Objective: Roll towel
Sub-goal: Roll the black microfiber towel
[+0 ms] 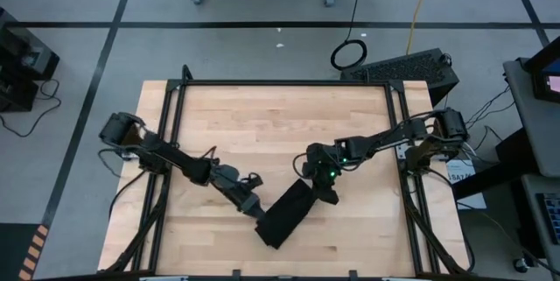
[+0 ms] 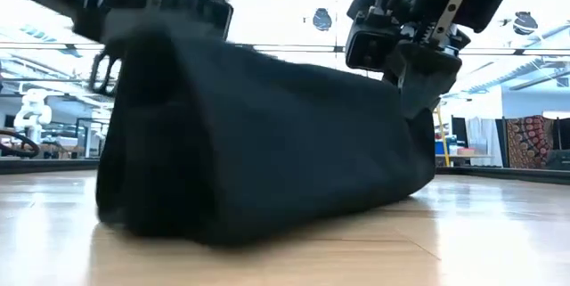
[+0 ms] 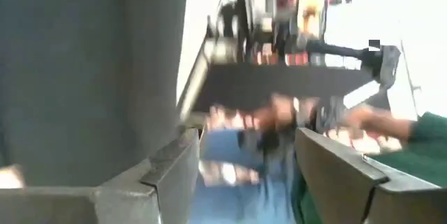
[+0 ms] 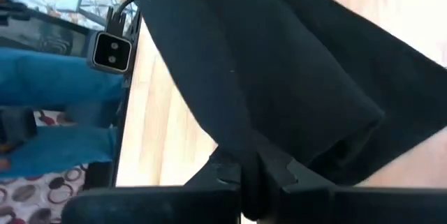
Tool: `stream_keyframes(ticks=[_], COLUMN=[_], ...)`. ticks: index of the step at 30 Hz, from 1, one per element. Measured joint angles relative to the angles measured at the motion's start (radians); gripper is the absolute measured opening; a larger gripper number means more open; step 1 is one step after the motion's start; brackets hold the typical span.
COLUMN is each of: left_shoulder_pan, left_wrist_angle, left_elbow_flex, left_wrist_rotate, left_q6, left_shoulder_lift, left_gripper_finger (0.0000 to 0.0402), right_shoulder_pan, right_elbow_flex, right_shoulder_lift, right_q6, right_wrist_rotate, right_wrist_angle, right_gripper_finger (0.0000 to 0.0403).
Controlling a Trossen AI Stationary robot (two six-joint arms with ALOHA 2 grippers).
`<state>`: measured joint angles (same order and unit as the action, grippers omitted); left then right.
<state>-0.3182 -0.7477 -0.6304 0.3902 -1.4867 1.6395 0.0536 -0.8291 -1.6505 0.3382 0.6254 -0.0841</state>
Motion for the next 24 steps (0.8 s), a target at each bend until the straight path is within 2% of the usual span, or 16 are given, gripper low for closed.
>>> stream_keyframes(ticks=[3,6,8,12,15,17,24], left_shoulder_pan=[-0.031,-0.077,-0.106,-0.176,-0.228,-0.249,-0.274], left_wrist_angle=[0.187,0.453,0.557,0.570,0.579,0.581,0.586], left_elbow_flex=[-0.036,-0.098,-0.137,-0.210,-0.239,-0.260,-0.297], left_wrist_rotate=[-0.175,-0.277,-0.346,-0.573,-0.734,-0.803,-0.838], left_q6=[0.097,0.220,0.293,0.413,0.419,0.399,0.282], left_shoulder_lift=[-0.100,-0.178,-0.205,-0.197,-0.138,-0.085,0.117], left_gripper_finger=[0.0242,0.0242,0.0242,0.0242,0.0244,0.0252,0.0334], right_shoulder_pan=[-0.009,-0.020,-0.027,-0.041,-0.047,-0.052,-0.055], right_elbow_flex=[0.000,0.000,0.000,0.000,0.000,0.000,0.000], right_shoulder_lift=[0.000,-0.001,-0.001,-0.001,-0.001,-0.001,-0.002], right_q6=[0.041,0.071,0.092,0.104,0.110,0.124,0.170], right_wrist_rotate=[0.002,0.002,0.002,0.002,0.002,0.003,0.004], right_wrist_angle=[0.000,0.000,0.001,0.001,0.001,0.001,0.001], right_gripper_finger=[0.0001,0.0001,0.0001,0.0000,0.0000,0.0000,0.0000])
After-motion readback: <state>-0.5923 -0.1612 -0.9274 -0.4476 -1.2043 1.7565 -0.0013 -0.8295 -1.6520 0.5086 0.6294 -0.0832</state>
